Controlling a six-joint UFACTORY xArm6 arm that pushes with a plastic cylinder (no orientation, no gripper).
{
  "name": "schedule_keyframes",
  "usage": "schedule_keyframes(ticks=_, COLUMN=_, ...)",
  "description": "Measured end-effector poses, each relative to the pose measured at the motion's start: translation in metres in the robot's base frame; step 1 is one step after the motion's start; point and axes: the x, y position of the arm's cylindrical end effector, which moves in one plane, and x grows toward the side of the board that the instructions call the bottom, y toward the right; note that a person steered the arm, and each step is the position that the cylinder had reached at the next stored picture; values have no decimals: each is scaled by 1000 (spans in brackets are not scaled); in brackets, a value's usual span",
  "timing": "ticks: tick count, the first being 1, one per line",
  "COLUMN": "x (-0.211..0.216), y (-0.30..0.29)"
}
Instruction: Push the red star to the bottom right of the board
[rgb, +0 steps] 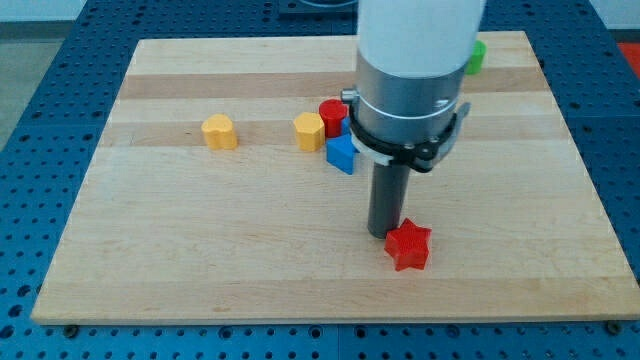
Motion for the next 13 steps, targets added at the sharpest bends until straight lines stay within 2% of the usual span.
schedule_keyframes(ticks=2, x=31, y=-19)
schedule_keyframes(ticks=5, x=30, y=82)
schedule_keyframes(ticks=7, x=-24, y=86)
schedule_keyframes(ticks=9, x=-15, y=148)
schedule_keyframes(ticks=10, x=-25, y=146)
schedule_keyframes(ticks=11, x=-33, y=114)
schedule_keyframes(ticks=12, x=16, y=103)
schedule_keyframes(ticks=13, x=22, y=103)
